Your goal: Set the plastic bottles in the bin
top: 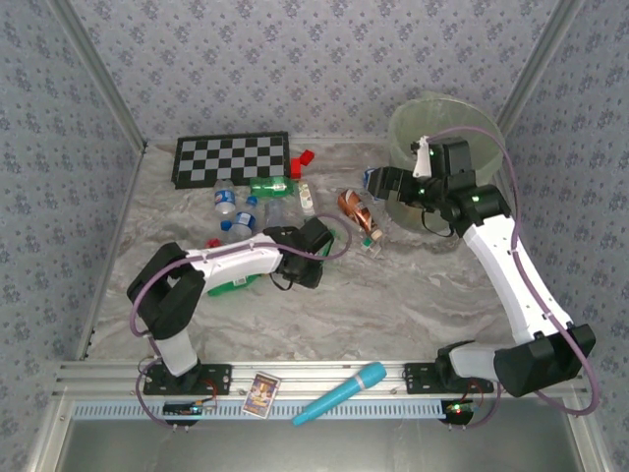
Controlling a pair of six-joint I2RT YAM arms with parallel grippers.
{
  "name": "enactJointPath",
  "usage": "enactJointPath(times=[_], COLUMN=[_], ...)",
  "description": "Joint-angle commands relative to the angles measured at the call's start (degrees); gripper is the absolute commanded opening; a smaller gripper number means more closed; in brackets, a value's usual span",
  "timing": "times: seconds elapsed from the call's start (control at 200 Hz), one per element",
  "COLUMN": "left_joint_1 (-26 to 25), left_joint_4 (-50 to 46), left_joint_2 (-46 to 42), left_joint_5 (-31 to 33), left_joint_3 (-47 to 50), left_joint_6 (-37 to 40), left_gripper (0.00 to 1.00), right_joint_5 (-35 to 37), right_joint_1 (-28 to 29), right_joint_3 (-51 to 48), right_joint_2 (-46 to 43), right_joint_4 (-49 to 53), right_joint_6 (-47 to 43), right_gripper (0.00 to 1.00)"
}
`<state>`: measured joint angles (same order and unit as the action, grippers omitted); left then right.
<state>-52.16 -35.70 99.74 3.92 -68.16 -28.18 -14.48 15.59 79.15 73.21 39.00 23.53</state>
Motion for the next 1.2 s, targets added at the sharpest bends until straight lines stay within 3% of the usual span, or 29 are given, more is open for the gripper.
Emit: enactJointPath(times=[0.0, 0.35, 0.61, 0.875, 1.074, 1.199], left_joint_1=[-0.58, -0.59, -0.59, 0.64, 0.66, 0.66], left_joint_4=[-2.44, -1.07, -0.17, -2.17, -9.46, -8.75], left_joint_2=[-4.11, -7.90, -4.80, 6.49, 22.13, 30.99], left_joint_5=[2.33, 0.73, 0.47, -3.46, -6.13, -6.98], left_joint_3=[-3.55, -15.02, -29.00, -53.28, -81.38, -95.26], left_joint_6=[-2.05, 0.85, 3.54, 5.54, 7.57, 7.47], left_gripper=[0.30, 0.30, 0.30, 0.30, 0.30, 0.30], right_joint_5=[-4.96, -10.55, -6.26, 5.35, 10.30, 12.32], right_joint_1=[-1.35, -7.34, -8.19, -8.52, -9.24, -9.28], right_joint_3=[-0.63, -0.29, 0.46, 0.43, -1.49, -1.72], right_joint_2=[-0.68, -2.91, -7.76, -15.14, -19.77, -21.58], right_joint_4=[-2.22, -6.95, -8.43, -7.86, -7.68, -6.77], right_joint_6=[0.47, 4.75, 5.05, 3.10, 2.83, 2.11], right_gripper=[1.00, 1.00, 1.00, 1.00, 1.00, 1.00])
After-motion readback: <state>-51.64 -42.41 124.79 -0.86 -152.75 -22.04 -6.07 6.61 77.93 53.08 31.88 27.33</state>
